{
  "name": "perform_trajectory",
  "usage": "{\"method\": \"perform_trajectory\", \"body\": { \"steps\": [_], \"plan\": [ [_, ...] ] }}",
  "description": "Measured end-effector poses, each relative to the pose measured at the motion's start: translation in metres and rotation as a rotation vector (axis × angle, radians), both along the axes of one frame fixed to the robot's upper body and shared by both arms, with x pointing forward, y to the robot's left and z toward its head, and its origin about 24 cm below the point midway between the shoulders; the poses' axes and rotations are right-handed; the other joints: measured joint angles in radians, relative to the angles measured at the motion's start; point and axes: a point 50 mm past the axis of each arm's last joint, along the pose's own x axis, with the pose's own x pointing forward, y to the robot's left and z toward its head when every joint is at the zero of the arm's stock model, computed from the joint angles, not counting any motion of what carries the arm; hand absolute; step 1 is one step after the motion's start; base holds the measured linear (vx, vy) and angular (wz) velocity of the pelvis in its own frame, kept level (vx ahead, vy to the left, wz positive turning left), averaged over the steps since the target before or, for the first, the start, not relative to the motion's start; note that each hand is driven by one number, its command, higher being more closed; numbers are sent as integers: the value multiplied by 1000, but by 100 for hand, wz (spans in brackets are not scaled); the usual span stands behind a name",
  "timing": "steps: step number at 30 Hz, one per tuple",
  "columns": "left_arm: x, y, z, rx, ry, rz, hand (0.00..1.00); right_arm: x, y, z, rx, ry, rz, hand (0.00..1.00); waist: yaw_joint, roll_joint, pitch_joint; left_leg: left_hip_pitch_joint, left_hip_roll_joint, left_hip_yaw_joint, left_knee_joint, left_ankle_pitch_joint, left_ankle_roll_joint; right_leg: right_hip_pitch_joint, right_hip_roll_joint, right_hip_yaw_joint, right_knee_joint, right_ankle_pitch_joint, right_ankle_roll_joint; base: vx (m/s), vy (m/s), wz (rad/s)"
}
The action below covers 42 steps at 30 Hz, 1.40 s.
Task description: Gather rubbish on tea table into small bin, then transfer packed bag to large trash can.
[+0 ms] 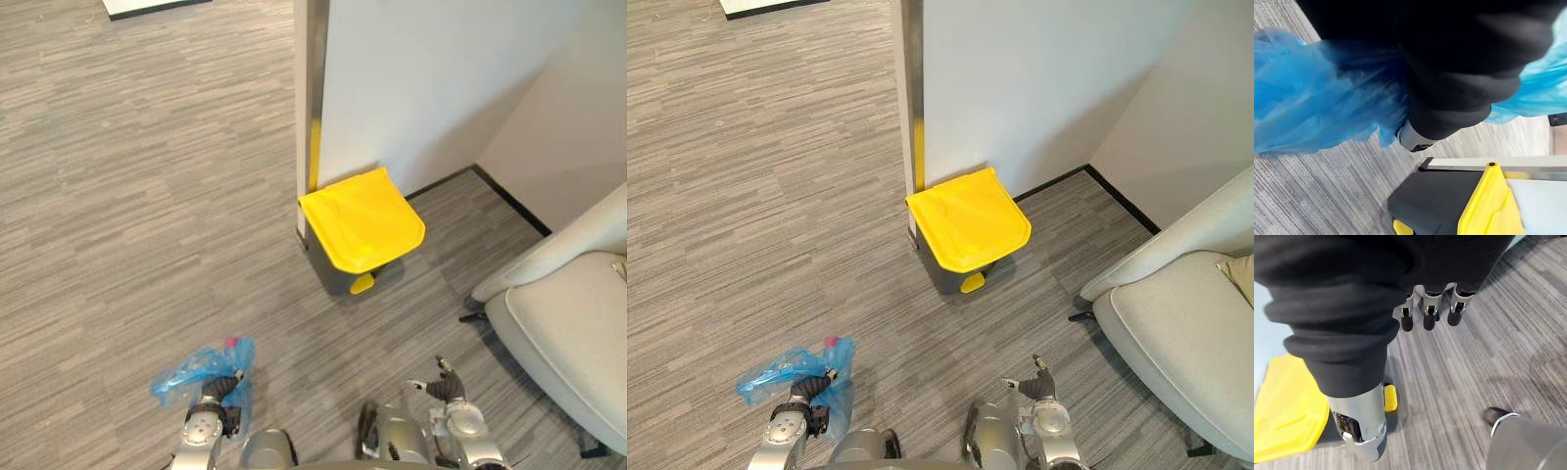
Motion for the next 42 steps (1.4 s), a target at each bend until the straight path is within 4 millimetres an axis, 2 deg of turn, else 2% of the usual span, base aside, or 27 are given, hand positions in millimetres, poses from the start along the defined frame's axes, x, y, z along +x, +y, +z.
{"method": "perform_trajectory", "body": {
  "steps": [1, 2, 3, 5, 6, 7, 9, 10, 11, 12, 14, 17, 24, 28, 31, 32, 33, 34, 36, 38, 39, 40, 41, 42],
  "plan": [
    [-1, -3, -1, -9, -2, 3, 100, 1, -4, 1, -10, 1, 0, 0, 2, 14, -9, 0, 19, -26, 8, 10, -17, -17, 17, -6, 39, -65, -17, 293, -271, -2],
    [-2, -5, -2, -13, 1, 8, 100, 3, -3, 2, -8, -3, -2, 0, 1, 24, -11, -25, 44, -61, 60, 19, -32, -19, 36, -22, 63, -104, -30, 351, -336, 4],
    [-2, -6, -2, -16, 1, 10, 100, 3, -2, 2, -4, -4, -5, 0, -1, 26, -11, -52, 60, -84, 115, 27, -40, -11, 48, -31, 65, -114, -40, 277, -292, 12],
    [1, -12, -2, -33, -5, 12, 100, -3, 2, -2, 12, 10, -13, 0, 1, 24, -7, -180, 111, -144, 391, 96, -26, 55, 84, -59, 38, -137, -72, 256, -222, 19],
    [0, -16, -3, -49, -6, 17, 100, -4, 5, -3, 20, 13, -15, 0, 5, 19, -1, -215, 125, -141, 484, 84, -22, 97, 94, -62, 18, -144, -82, 227, -138, 8],
    [0, -20, -3, -63, -6, 19, 100, -5, 6, -4, 28, 15, -21, 0, 10, 14, 1, -232, 123, -124, 510, 71, -23, 138, 96, -66, -4, -142, -85, 274, -117, -2],
    [1, -30, -4, -90, -6, 6, 100, -5, 6, -3, 49, -8, -62, 0, 12, 12, 2, -268, 107, -38, 422, 54, 2, 188, 95, -66, -45, -140, -83, 247, -27, -6],
    [3, -34, -4, -98, -12, 3, 100, -3, 5, -1, 54, -23, -73, 0, 13, 15, 1, -278, 87, -21, 316, 61, 0, 192, 94, -63, -54, -138, -80, 221, 62, -8],
    [6, -36, -3, -101, -19, -7, 100, -3, 3, 0, 54, -29, -87, 0, 11, 30, -4, -275, 68, 2, 158, 99, 12, 196, 103, -60, -66, -135, -65, 215, 102, -2],
    [10, -33, -1, -86, -28, -18, 100, -7, 7, -3, 67, -14, -96, 0, 12, 12, -13, -245, 36, 16, 92, 112, 27, 201, 92, -52, -95, -125, -37, 185, 75, 2],
    [10, -33, -1, -84, -27, -22, 100, -12, 4, -5, 66, -4, -110, 0, 14, 6, -16, -217, 12, 31, 47, 122, 35, 214, 70, -46, -114, -123, -27, 189, 81, 1],
    [6, -31, -2, -79, -17, -20, 100, -20, -1, -7, 69, 7, -151, 0, 8, 11, -18, -161, -16, 42, -6, 124, 39, 248, 52, -29, -130, -127, -14, 125, 70, -3],
    [3, -16, -2, -38, -6, -18, 100, -23, 0, -10, 77, 33, -153, 0, 5, 10, -19, -130, -19, 78, -43, 124, 38, 250, 62, 2, -148, -124, -7, 70, 4, -14],
    [-2, -5, -2, -18, 1, 12, 100, -15, -1, -9, 72, 33, -138, 0, 5, 10, -19, -121, -18, 88, -51, 121, 39, 243, 60, 25, -143, -112, 5, 4, 17, -16],
    [-4, -4, -2, -17, 7, 15, 100, -7, -1, -6, 70, 14, -129, 0, 12, 7, -16, -142, -14, 75, -2, 74, 55, 183, 50, 32, -25, -138, 32, -46, 47, -8],
    [-4, -6, -3, -23, 7, 14, 100, -7, -2, -6, 69, 12, -132, 0, 10, 6, -9, -139, -19, 50, 20, 39, 81, 142, 27, 25, 102, -161, 65, -108, 102, 23],
    [-1, -7, -2, -24, 0, 11, 100, -5, 0, -5, 73, 8, -131, 0, 4, 8, 9, -121, -23, 34, 38, 25, 90, 56, 6, 5, 295, -182, 81, -106, 97, 40],
    [-1, -6, -2, -22, 1, 11, 100, -8, 1, -7, 77, 15, -133, 0, 1, 20, 16, -119, -22, 17, 57, 12, 99, 39, 2, -4, 305, -209, 78, -43, 71, 43],
    [3, -5, 1, -13, -11, 3, 100, -16, 6, -11, 91, 37, -137, 0, 11, -1, 25, -115, -19, -14, 124, -33, 114, -15, -7, -21, 208, -209, 64, 61, 1, 49],
    [8, -2, 3, 0, -22, -5, 100, -16, 9, -12, 100, 39, -139, 0, 7, -22, 38, -128, -24, -56, 195, -81, 111, -49, -13, -32, 29, -140, 88, 94, -55, 67],
    [14, -3, 6, -1, -40, -7, 100, -16, 9, -11, 98, 40, -145, 0, 5, -42, 50, -139, -40, -80, 240, -113, 106, -63, -28, -28, -51, -127, 109, 77, -79, 78],
    [17, -4, 8, -2, -49, -9, 100, -18, 8, -12, 94, 45, -151, 0, 6, -49, 55, -137, -49, -103, 280, -146, 98, -70, -35, -7, -71, -127, 109, 172, -143, 92],
    [19, -6, 8, -5, -52, -12, 100, -21, 6, -12, 91, 51, -162, 0, 3, -51, 55, -132, -56, -137, 319, -183, 91, -62, -31, 33, -76, -128, 108, 214, -153, 88],
    [21, -12, 7, -20, -53, -19, 100, -23, 3, -12, 88, 49, -179, 0, 2, -31, 61, -124, -51, -180, 347, -216, 79, -61, -14, 80, -35, -74, 109, 416, -238, 91]
  ]
}}
